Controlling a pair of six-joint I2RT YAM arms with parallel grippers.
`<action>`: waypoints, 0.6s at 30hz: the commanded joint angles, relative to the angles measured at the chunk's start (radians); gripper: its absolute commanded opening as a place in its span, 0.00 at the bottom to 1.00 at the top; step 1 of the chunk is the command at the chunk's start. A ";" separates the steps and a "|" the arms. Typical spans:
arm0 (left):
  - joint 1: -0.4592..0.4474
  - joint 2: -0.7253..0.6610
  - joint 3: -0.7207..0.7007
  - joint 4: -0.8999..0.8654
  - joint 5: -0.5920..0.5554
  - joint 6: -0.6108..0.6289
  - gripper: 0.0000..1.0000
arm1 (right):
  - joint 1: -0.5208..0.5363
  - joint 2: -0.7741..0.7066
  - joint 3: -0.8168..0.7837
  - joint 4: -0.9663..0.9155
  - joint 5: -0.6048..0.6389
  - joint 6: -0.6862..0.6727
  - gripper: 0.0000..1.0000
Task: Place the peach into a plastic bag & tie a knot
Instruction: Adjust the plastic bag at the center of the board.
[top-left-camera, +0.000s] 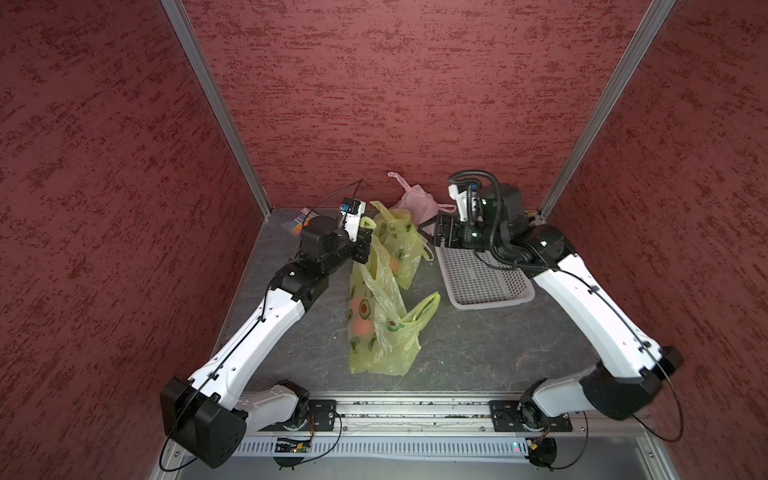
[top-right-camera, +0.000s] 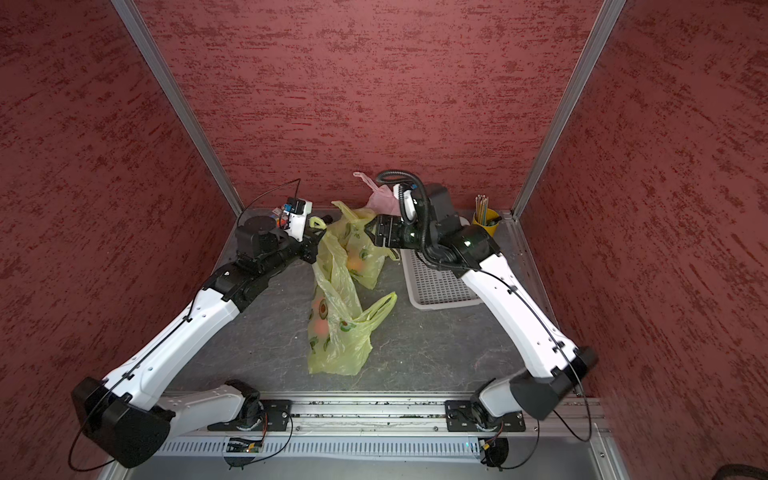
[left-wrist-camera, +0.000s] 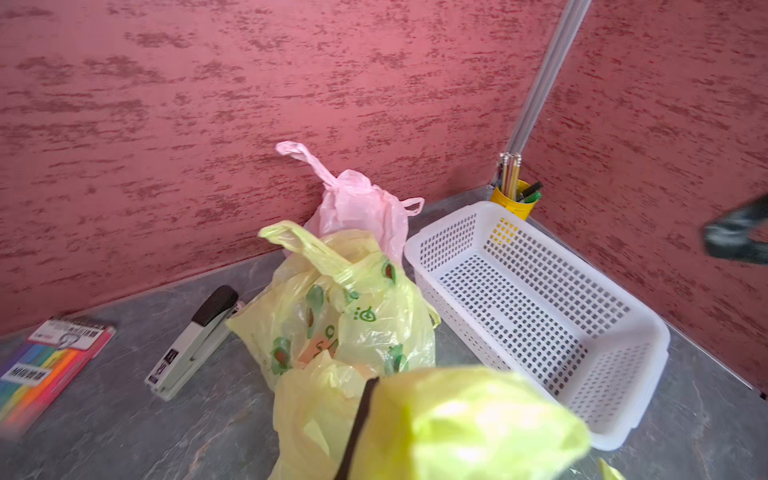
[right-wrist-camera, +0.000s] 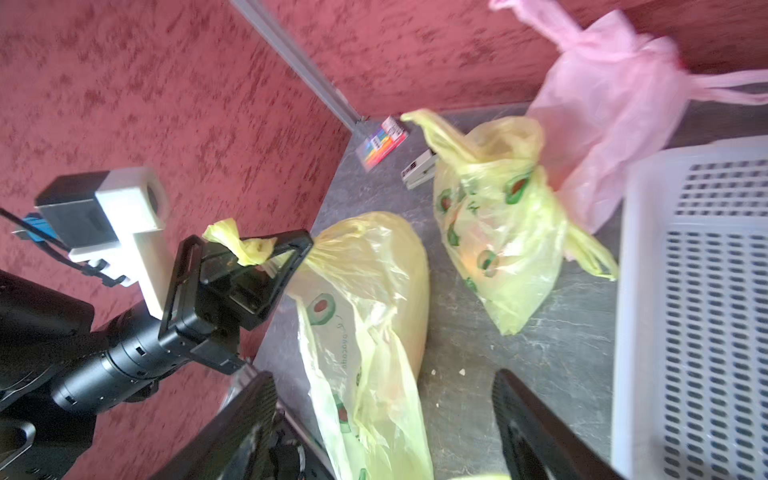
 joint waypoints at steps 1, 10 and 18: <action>0.023 -0.043 -0.014 -0.010 -0.045 -0.039 0.00 | 0.006 -0.099 -0.183 0.106 0.037 0.093 0.84; 0.069 -0.079 -0.036 -0.016 -0.003 -0.058 0.00 | 0.032 -0.241 -0.677 0.397 -0.107 0.288 0.89; 0.070 -0.076 -0.029 -0.033 0.024 -0.059 0.00 | 0.077 -0.144 -0.728 0.573 -0.140 0.352 0.92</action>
